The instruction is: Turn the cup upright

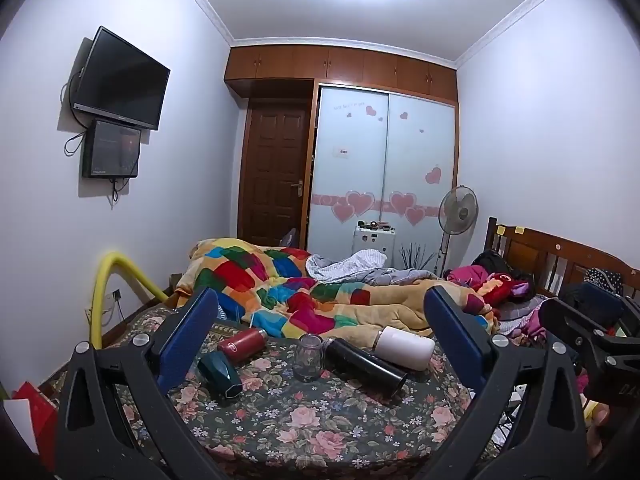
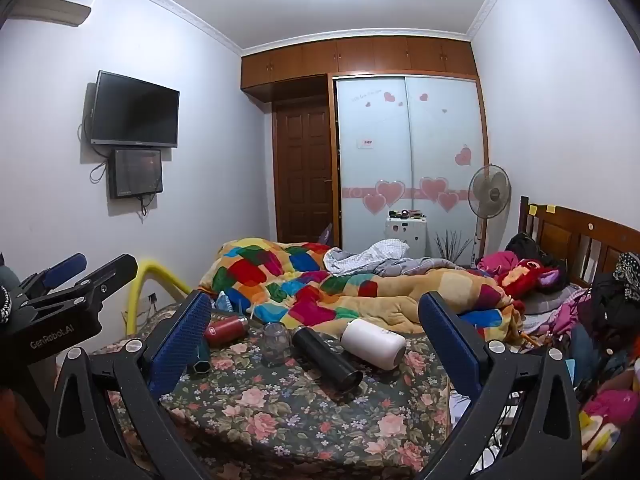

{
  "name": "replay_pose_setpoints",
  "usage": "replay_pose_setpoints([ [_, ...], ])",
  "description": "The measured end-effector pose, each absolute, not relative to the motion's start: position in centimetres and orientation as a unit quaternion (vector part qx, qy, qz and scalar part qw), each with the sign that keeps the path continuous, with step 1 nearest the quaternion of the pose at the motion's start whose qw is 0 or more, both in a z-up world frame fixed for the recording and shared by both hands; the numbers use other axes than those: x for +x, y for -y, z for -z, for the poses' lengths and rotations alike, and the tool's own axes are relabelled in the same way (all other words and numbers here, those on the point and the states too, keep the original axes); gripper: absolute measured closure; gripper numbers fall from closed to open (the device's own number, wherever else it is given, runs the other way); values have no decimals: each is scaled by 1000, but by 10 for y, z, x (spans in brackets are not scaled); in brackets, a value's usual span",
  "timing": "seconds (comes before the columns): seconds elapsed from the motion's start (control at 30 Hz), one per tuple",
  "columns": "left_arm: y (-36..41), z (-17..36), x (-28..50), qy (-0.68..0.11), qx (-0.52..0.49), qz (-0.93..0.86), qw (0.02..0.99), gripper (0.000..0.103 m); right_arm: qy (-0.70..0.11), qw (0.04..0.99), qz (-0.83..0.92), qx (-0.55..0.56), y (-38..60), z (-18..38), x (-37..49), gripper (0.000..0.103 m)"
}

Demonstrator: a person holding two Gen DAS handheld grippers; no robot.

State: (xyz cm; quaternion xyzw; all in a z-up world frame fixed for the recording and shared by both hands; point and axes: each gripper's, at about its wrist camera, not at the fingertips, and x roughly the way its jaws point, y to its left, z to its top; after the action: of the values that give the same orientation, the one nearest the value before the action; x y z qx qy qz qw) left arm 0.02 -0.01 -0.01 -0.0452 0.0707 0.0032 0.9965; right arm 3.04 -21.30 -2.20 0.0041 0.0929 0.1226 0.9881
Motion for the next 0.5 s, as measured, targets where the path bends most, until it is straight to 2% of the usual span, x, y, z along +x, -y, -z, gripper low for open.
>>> replay_pose_setpoints([
  [0.5, 4, 0, -7, -59, -32, -3, 998, 0, -96, 988, -124, 8, 212, 20, 32, 0],
])
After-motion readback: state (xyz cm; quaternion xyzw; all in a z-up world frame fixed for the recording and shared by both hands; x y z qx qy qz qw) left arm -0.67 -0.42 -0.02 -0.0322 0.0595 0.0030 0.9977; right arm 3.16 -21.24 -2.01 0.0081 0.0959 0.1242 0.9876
